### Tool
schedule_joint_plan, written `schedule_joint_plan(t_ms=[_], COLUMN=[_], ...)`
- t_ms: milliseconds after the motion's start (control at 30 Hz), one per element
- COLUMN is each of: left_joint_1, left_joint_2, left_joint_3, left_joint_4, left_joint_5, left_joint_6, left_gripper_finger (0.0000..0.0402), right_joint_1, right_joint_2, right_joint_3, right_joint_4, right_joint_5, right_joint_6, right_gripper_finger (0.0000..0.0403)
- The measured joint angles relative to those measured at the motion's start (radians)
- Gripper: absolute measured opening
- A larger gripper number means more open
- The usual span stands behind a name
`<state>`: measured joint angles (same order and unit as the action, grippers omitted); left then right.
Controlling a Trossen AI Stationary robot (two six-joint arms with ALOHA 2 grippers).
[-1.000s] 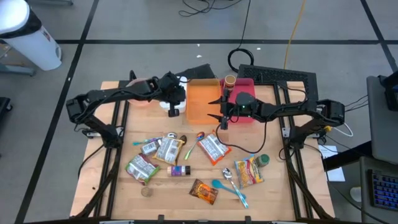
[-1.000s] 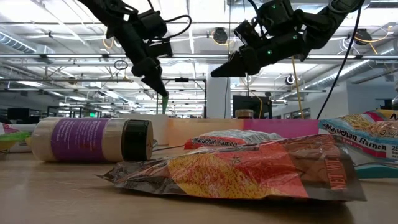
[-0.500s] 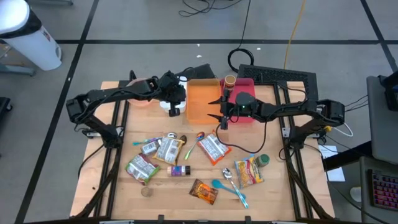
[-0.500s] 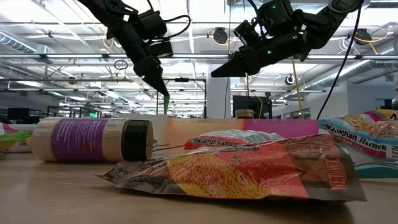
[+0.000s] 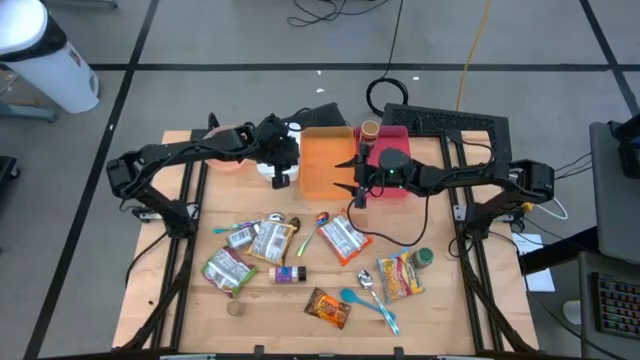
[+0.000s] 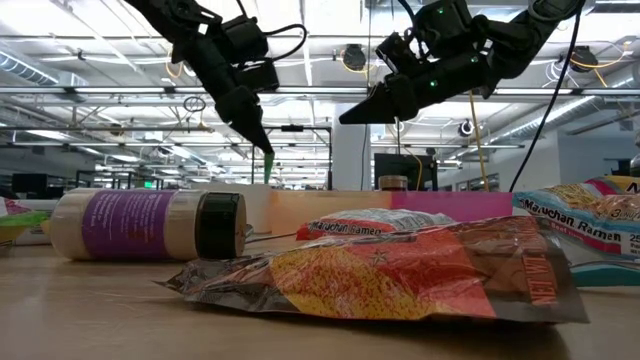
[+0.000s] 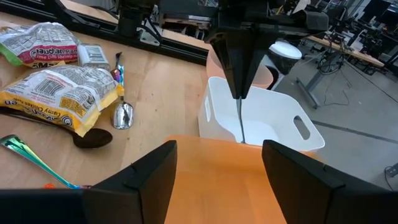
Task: Pick & Place Food Item
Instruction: Put the middle purple blue spoon into the white bin, then put the black spoon into the white bin
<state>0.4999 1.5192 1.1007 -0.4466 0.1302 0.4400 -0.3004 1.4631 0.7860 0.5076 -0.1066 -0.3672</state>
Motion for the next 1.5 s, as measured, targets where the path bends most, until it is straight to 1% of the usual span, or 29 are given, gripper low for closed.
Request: schedule_joint_plan(t_ms=[100,300,500,633,767,933,1000,1100,1333,1500], left_joint_1=[0.0,0.0,-0.007,-0.005,-0.006,-0.003,-0.001,0.005,0.023,0.026], left_joint_2=[0.0,0.004,0.081,0.131,0.142,0.136,0.134,0.135,0.135,0.134], left_joint_3=[0.0,0.0,0.0,0.0,0.0,0.0,0.0,0.0,0.0,0.062], left_joint_4=[0.002,-0.003,0.0,0.009,0.011,0.034,0.04,0.048,0.054,-0.007], left_joint_5=[0.001,0.003,0.009,0.006,0.004,0.001,0.001,0.003,0.004,-0.009], left_joint_6=[0.003,-0.01,-0.017,-0.031,-0.031,-0.041,-0.044,-0.058,-0.076,-0.083], left_gripper_finger=[0.0007,0.0027,0.0007,0.0024,0.0019,0.0012,0.0022,0.0048,0.013,0.018], right_joint_1=[0.0,0.0,0.001,0.001,0.001,0.001,0.001,0.0,0.0,0.0], right_joint_2=[0.0,0.0,0.0,0.0,0.0,0.0,0.0,0.0,0.0,0.0], right_joint_3=[0.0,0.0,0.0,0.0,0.0,-0.026,-0.043,-0.062,-0.066,-0.066], right_joint_4=[0.0,-0.004,-0.004,-0.015,-0.019,0.016,0.04,0.074,0.083,0.095], right_joint_5=[0.0,0.0,-0.002,-0.002,-0.002,0.0,0.0,0.0,0.0,0.0], right_joint_6=[0.0,0.009,0.012,0.015,0.014,0.01,0.009,0.013,0.018,0.019], right_gripper_finger=[0.0232,0.0231,0.0227,0.0229,0.023,0.0227,0.0227,0.0229,0.0227,0.0228])
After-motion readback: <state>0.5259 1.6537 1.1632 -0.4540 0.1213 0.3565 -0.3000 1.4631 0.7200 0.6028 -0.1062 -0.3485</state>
